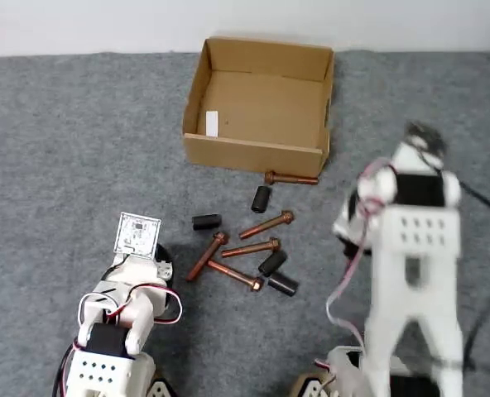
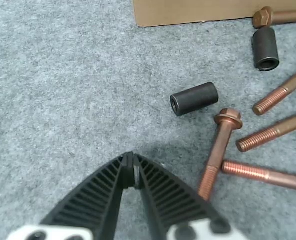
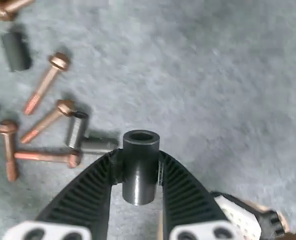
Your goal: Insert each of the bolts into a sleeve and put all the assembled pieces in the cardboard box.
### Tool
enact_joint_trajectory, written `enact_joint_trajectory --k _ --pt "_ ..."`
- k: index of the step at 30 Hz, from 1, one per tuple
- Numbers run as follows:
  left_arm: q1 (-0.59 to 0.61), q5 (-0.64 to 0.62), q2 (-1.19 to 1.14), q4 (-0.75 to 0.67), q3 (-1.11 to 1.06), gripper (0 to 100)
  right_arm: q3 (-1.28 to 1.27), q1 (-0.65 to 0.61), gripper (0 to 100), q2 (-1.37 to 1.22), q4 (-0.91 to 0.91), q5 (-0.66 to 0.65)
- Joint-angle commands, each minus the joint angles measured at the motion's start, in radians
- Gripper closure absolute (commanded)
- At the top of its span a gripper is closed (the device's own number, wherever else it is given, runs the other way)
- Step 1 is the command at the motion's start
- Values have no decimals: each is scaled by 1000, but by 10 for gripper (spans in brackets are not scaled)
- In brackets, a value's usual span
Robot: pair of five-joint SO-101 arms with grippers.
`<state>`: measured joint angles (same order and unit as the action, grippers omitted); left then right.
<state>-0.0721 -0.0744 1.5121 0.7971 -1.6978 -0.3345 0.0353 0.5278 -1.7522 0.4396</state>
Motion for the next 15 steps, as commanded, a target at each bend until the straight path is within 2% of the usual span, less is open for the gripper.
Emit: enact_joint_trajectory --k 1,7,15 --pt "-3 5 6 5 7 994 -127 107 991 229 -38 -37" --pt "-2 3 6 5 7 994 -313 243 991 535 -38 -97" --pt "-23 0 9 6 10 994 -385 269 991 723 10 -63"
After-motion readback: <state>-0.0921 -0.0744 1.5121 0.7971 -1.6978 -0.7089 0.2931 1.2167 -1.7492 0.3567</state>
